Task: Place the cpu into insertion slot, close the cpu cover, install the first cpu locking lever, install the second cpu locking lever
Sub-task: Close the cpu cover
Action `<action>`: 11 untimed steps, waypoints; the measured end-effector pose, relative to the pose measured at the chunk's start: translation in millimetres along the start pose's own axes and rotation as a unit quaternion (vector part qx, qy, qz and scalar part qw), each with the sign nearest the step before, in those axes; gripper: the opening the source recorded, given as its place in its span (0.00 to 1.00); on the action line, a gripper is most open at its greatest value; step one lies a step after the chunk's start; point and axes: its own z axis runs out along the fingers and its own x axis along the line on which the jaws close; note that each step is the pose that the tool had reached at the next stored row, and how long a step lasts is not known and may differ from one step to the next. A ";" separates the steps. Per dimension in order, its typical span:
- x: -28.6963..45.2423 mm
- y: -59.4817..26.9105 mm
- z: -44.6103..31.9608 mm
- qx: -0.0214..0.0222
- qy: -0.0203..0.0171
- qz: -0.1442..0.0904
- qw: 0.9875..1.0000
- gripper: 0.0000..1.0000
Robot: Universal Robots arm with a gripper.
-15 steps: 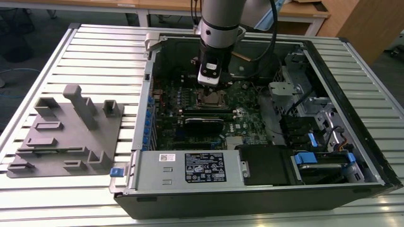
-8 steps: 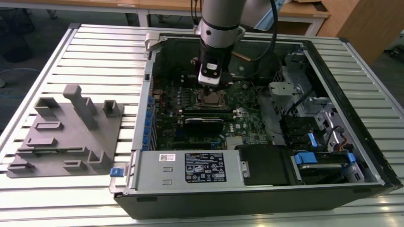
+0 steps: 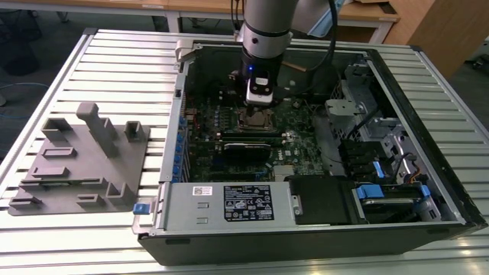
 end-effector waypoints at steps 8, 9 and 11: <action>0.0 0.0 0.2 0.002 0.002 -0.071 0.997 0.11; 0.0 0.0 0.2 0.002 0.002 -0.079 0.997 0.11; 0.0 0.0 0.3 0.003 0.003 -0.095 0.995 0.11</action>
